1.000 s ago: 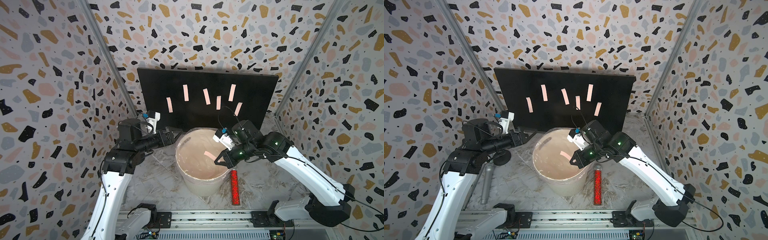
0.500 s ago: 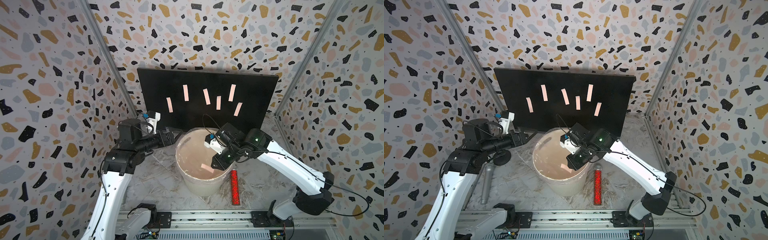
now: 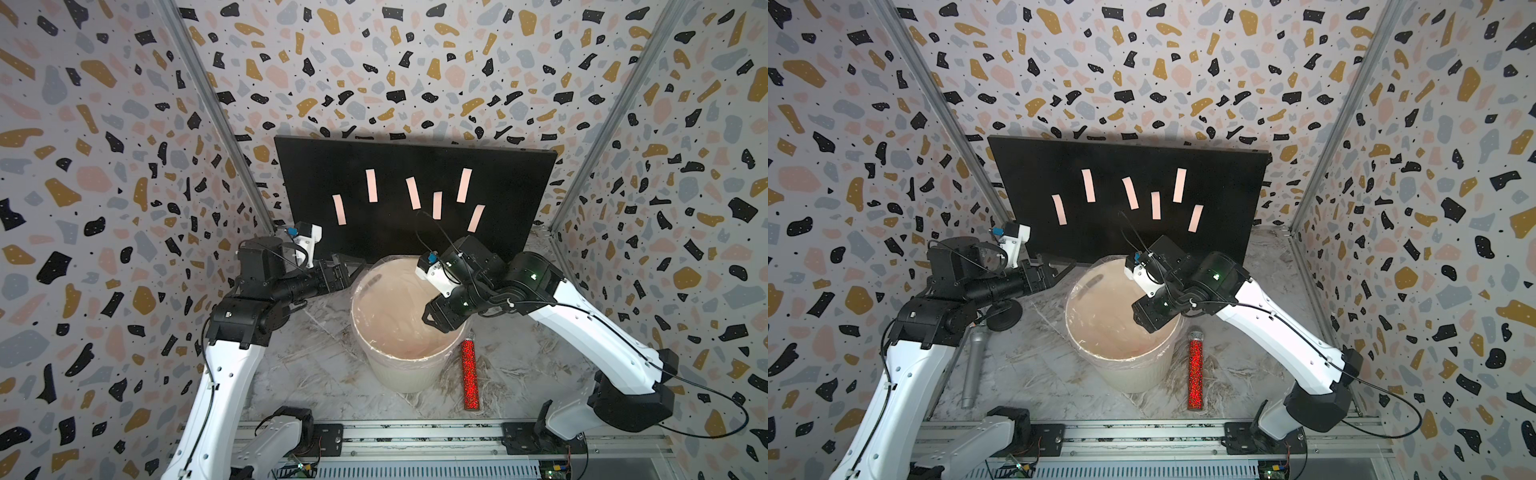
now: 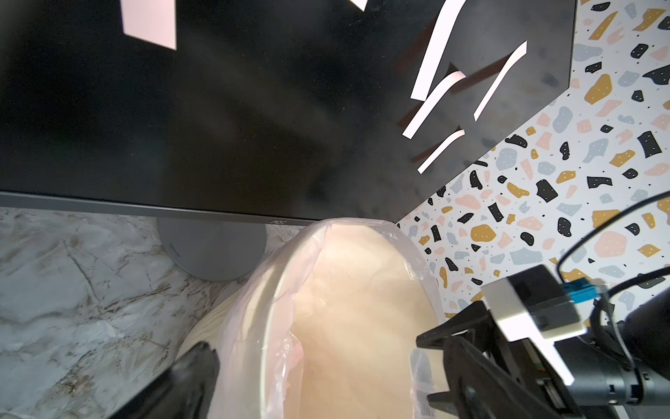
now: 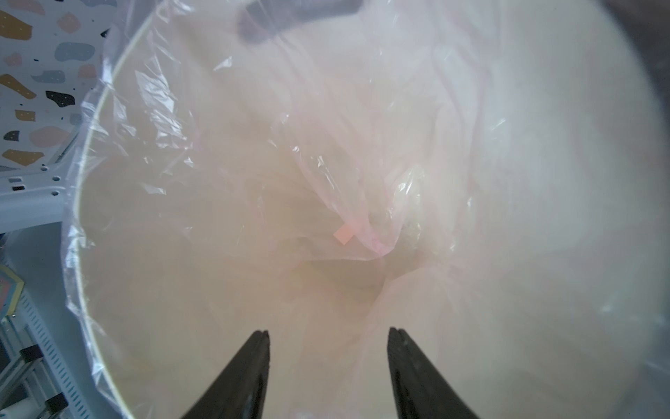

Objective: Remove the sticky note from the monitor
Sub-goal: Place the sticky note in the trash bin, then tear off the sticky note from the monitor.

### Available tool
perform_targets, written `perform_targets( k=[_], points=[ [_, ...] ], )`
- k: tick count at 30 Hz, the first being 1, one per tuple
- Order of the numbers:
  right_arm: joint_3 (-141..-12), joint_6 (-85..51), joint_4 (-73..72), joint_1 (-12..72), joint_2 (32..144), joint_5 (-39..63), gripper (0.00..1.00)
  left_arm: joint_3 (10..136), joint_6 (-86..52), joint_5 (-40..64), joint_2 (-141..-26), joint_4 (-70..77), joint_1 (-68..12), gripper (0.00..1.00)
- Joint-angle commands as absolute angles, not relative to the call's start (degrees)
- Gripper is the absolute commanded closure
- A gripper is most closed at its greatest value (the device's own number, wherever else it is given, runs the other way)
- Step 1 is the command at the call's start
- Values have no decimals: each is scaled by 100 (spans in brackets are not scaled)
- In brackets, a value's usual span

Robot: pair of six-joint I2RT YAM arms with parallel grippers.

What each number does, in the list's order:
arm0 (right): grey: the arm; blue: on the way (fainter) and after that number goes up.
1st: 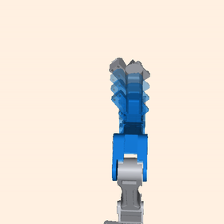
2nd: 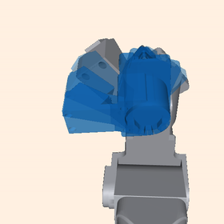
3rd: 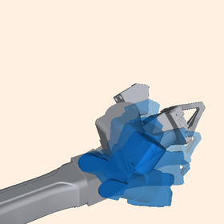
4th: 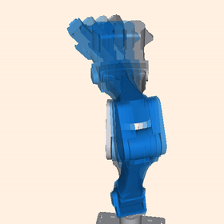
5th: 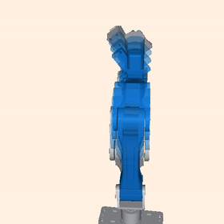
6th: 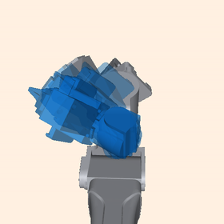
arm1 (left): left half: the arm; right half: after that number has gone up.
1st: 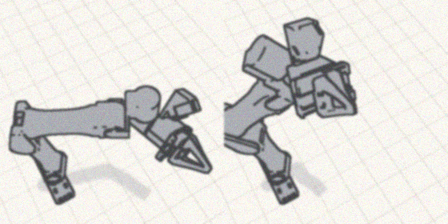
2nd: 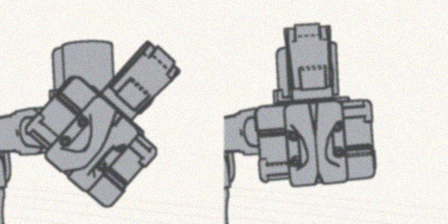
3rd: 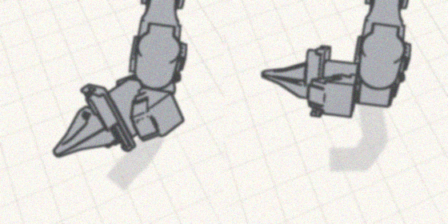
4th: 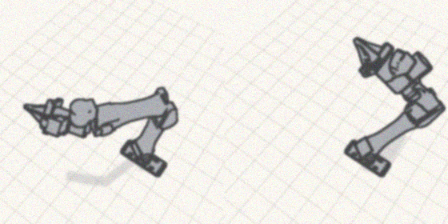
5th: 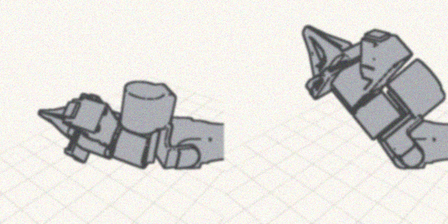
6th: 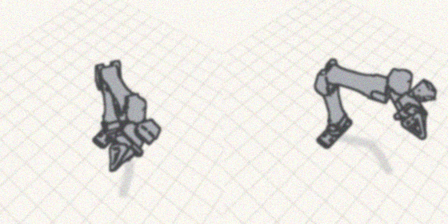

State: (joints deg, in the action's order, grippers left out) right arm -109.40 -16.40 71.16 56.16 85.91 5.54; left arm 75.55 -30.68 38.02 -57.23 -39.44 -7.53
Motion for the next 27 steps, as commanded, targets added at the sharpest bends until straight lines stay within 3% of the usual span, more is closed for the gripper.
perform_targets(
  k=[1,7,15,27],
  points=[
    [-11248,-1702,6842,5634,8171,22,36,7508,-2981,3797,-5697,-3823,-773,0],
    [-11323,-1894,6253,5407,7871,-417,22,7476,-2988,3805,-5680,-3823,-773,1],
    [-11159,-2102,5663,4592,7687,-159,1,7427,-2972,3797,-5654,-3813,-783,1],
    [-9733,-3128,4007,2795,7462,1694,1,7389,-2972,3823,-5645,-3787,-782,0]
  ],
)
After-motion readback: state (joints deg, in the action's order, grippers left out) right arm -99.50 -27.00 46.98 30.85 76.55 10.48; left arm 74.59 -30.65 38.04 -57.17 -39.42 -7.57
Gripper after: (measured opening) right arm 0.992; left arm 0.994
